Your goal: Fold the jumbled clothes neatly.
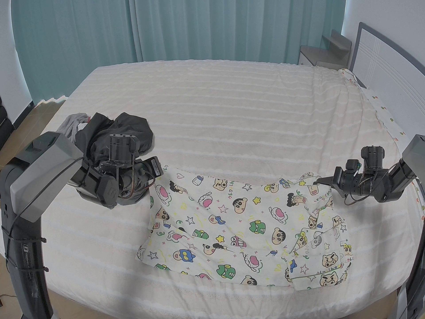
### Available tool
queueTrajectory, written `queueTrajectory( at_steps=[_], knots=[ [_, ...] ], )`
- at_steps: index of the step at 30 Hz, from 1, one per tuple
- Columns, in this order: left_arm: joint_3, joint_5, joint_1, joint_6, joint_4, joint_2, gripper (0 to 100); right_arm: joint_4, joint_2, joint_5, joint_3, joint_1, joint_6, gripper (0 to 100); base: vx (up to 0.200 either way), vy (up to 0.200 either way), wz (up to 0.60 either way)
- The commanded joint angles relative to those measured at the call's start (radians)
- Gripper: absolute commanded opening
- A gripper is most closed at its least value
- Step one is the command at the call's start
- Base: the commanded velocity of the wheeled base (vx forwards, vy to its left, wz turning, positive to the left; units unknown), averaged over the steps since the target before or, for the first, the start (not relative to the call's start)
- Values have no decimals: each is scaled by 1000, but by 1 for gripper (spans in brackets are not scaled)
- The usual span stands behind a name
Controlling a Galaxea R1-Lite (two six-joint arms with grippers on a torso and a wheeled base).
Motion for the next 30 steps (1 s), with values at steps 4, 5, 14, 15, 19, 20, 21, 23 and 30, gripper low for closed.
queueTrajectory(
  at_steps=[4, 5, 14, 15, 19, 20, 21, 23, 30],
  knots=[
    [75, -39, -11, -1, 3, -71, 0, -37, -46, 41, 86, -24, -3, 0, 0, 0, 0],
    [89, -48, -13, -1, 1, -83, 0, -35, -55, 42, 97, -27, -13, 0, 0, 0, 0],
    [180, -92, -13, 33, 3, -155, 0, -29, -130, 110, 241, -63, -95, 0, 0, 0, 0],
    [196, -92, -13, 48, 0, -158, 0, -29, -136, 110, 262, -64, -114, 0, 0, 0, 0],
    [259, -95, -13, 78, -13, -177, 0, -31, -159, 122, 336, -75, -175, 0, 0, 0, 0],
    [273, -95, -14, 78, -19, -180, 0, -31, -165, 127, 353, -76, -189, 0, 0, 0, 0],
    [290, -95, -14, 78, -28, -183, 0, -32, -173, 134, 373, -78, -203, 0, 0, 0, 0],
    [324, -95, -14, 79, -54, -184, 0, -34, -184, 145, 406, -81, -230, 0, 0, 0, 0],
    [422, -95, -14, 90, -132, -169, 0, -35, -188, 150, 531, -78, -359, 0, 0, 0, 0]
  ],
)
